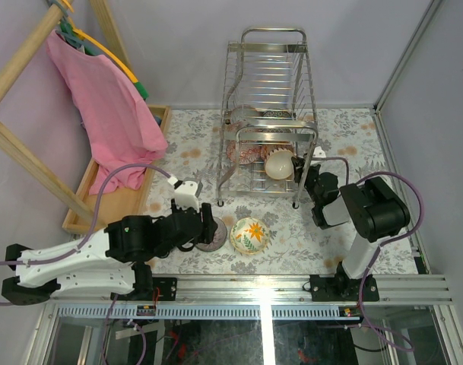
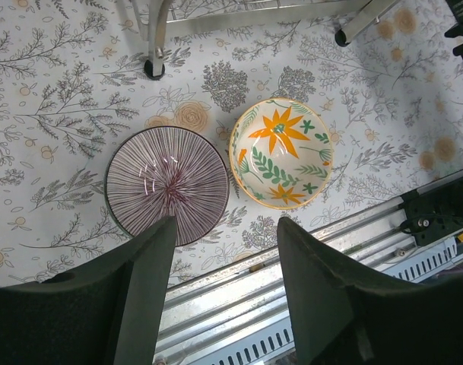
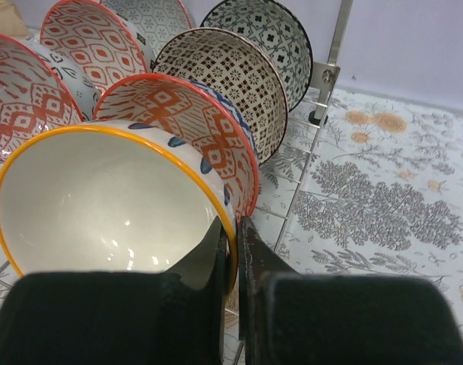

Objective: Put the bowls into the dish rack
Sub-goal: Adjust the dish rack at the center of the board.

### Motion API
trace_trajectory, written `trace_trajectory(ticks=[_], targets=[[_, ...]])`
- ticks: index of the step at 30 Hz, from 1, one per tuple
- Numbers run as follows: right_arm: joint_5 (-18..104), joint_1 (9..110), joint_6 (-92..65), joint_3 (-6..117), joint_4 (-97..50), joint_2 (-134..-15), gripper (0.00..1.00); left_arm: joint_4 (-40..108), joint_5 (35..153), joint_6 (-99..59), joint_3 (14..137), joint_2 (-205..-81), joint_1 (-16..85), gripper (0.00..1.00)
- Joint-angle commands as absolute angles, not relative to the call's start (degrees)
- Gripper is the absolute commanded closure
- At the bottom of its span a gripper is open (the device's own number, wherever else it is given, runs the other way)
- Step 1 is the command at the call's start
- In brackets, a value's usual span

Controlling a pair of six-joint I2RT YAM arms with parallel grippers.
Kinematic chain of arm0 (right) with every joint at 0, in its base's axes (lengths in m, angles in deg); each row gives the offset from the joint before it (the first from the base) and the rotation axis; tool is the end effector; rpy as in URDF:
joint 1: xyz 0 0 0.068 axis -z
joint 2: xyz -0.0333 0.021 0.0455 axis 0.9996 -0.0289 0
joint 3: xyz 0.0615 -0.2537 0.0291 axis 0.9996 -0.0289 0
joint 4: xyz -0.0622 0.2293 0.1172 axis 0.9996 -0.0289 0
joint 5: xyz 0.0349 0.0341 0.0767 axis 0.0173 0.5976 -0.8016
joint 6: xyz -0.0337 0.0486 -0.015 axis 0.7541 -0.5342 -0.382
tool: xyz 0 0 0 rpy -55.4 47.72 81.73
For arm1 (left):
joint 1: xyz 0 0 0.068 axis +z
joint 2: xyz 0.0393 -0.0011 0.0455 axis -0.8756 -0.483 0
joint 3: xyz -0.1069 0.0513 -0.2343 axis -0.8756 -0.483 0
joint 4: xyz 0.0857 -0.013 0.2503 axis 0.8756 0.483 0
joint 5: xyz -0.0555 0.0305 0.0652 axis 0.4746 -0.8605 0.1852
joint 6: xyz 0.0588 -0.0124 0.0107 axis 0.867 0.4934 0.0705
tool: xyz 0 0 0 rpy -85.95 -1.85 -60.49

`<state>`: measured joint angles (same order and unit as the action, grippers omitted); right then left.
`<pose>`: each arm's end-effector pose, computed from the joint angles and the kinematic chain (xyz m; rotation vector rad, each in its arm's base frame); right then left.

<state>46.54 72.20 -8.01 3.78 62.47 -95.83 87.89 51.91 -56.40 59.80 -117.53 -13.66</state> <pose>0.2894 0.0868 0.1445 -0.2442 1.4323 0.2928 0.0707 -0.1629 0.3174 0.2492 2.2251 -0.4799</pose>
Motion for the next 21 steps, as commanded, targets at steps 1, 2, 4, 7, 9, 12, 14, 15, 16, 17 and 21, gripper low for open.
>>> trace_trajectory(ticks=[1, 2, 4, 7, 9, 12, 14, 15, 16, 17, 21], targets=[[46.4, 68.5, 0.6, 5.9, 74.3, -95.7, 1.0, 84.5, 51.6, -55.8, 60.6, -119.2, -13.3, 0.45], [46.5, 68.1, 1.3, 6.1, 74.3, -95.7, 1.0, 84.5, 51.6, -55.9, 60.6, -119.2, -13.3, 0.45], [46.7, 67.8, 2.9, 6.2, 74.4, -95.6, 1.0, 84.5, 51.4, -56.0, 60.6, -118.9, -13.2, 0.45], [47.2, 66.6, 6.8, 6.0, 74.4, -95.5, 1.0, 84.6, 51.3, -55.9, 60.8, -118.9, -13.1, 0.45], [47.1, 65.6, 9.7, 5.9, 74.4, -95.4, 1.0, 84.7, 51.3, -55.7, 60.9, -119.1, -13.1, 0.45], [46.5, 64.7, 13.2, 6.0, 74.4, -95.7, 1.0, 84.6, 51.4, -55.7, 60.9, -119.2, -13.1, 0.45], [46.3, 64.5, 14.0, 5.8, 74.4, -95.4, 1.0, 84.5, 51.3, -55.5, 61.0, -119.4, -13.1, 0.45], [46.2, 64.5, 14.5, 5.8, 74.4, -95.3, 1.0, 84.5, 51.4, -55.4, 61.0, -119.4, -12.9, 0.45], [46.1, 64.3, 15.2, 5.6, 74.4, -95.3, 1.0, 84.4, 51.4, -55.3, 61.0, -119.5, -12.9, 0.45], [45.8, 64.1, 16.0, 5.4, 74.4, -95.2, 1.0, 84.3, 51.4, -55.1, 61.0, -119.6, -12.9, 0.45], [46.6, 61.4, 20.9, 6.2, 74.4, -96.6, 1.0, 83.5, 51.8, -54.3, 61.0, -120.0, -12.4, 0.45]])
